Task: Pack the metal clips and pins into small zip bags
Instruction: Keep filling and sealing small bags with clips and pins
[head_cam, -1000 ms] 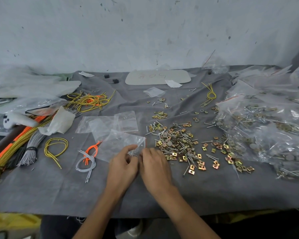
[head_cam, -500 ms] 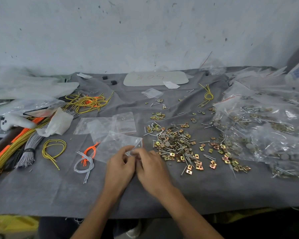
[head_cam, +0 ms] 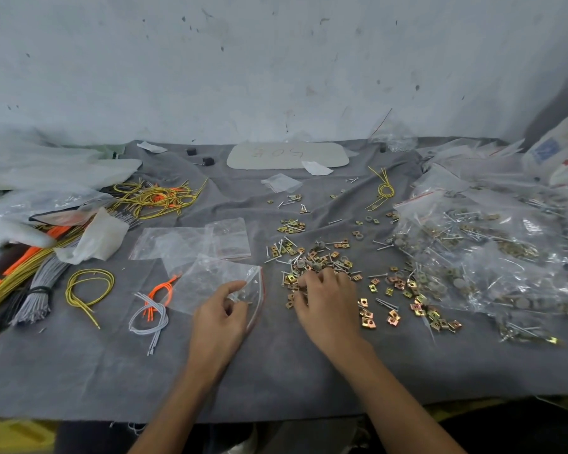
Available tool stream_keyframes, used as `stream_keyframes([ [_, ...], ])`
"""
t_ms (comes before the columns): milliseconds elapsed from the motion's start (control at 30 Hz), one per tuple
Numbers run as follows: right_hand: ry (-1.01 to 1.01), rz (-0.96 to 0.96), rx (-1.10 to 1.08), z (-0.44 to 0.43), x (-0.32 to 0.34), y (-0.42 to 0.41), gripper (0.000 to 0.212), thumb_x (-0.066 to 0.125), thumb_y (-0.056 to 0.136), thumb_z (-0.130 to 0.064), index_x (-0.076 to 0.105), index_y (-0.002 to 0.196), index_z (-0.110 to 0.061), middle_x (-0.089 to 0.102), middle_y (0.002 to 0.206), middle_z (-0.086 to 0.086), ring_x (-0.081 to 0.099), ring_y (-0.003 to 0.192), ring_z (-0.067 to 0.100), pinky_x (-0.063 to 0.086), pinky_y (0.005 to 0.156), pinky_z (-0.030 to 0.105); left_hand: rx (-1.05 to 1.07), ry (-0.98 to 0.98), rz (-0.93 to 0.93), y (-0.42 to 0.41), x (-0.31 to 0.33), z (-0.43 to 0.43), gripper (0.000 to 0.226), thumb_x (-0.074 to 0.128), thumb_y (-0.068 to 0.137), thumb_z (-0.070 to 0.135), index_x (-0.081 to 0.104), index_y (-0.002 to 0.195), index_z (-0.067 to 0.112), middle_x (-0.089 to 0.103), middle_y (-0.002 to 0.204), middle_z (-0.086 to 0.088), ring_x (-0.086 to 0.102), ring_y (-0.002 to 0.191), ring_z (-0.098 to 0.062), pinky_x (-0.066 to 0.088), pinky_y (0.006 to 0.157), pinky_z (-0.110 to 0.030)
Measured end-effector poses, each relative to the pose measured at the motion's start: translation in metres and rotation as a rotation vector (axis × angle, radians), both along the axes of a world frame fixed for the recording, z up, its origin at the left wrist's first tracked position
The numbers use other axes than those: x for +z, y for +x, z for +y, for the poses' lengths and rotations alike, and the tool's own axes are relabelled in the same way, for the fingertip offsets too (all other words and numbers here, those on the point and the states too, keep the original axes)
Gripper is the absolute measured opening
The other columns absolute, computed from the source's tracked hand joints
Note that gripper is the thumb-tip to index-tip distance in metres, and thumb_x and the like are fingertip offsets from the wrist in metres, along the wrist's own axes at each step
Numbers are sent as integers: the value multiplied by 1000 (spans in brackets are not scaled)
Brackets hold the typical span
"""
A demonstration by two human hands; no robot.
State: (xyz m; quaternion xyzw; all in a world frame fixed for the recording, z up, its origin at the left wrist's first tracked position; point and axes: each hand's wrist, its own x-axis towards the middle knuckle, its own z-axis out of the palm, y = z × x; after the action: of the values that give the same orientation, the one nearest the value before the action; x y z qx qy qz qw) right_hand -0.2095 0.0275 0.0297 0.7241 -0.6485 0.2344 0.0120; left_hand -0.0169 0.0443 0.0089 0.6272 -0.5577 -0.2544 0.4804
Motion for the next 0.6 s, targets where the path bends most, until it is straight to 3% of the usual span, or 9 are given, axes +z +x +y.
stream_keyframes([
  [100,29,38,11,-6,3,1,27,45,101,-41,58,120,-28,54,119,-1,46,109,21,38,95,37,-6,-4,14,1,-1,0,35,52,80,28,69,110,32,53,53,-1,47,50,-9,41,55,-33],
  [367,29,78,59,-10,9,5,16,52,97,-18,63,108,-22,52,112,2,47,103,25,39,92,38,-26,-24,20,4,-6,-4,38,49,78,32,69,110,32,61,60,-13,48,51,-12,42,56,-33],
  [467,-63,-29,72,-6,10,5,15,51,100,-19,65,104,-18,52,108,3,47,96,23,42,88,36,-24,-31,22,3,-6,-4,37,50,78,30,69,109,32,61,60,-13,47,50,-12,41,56,-31],
  [600,-130,-410,189,4,13,16,14,51,103,-17,62,100,-10,57,100,4,50,91,20,42,81,32,-22,-22,10,1,-3,-2,38,50,78,29,66,112,35,58,57,-13,45,47,-12,39,54,-31],
])
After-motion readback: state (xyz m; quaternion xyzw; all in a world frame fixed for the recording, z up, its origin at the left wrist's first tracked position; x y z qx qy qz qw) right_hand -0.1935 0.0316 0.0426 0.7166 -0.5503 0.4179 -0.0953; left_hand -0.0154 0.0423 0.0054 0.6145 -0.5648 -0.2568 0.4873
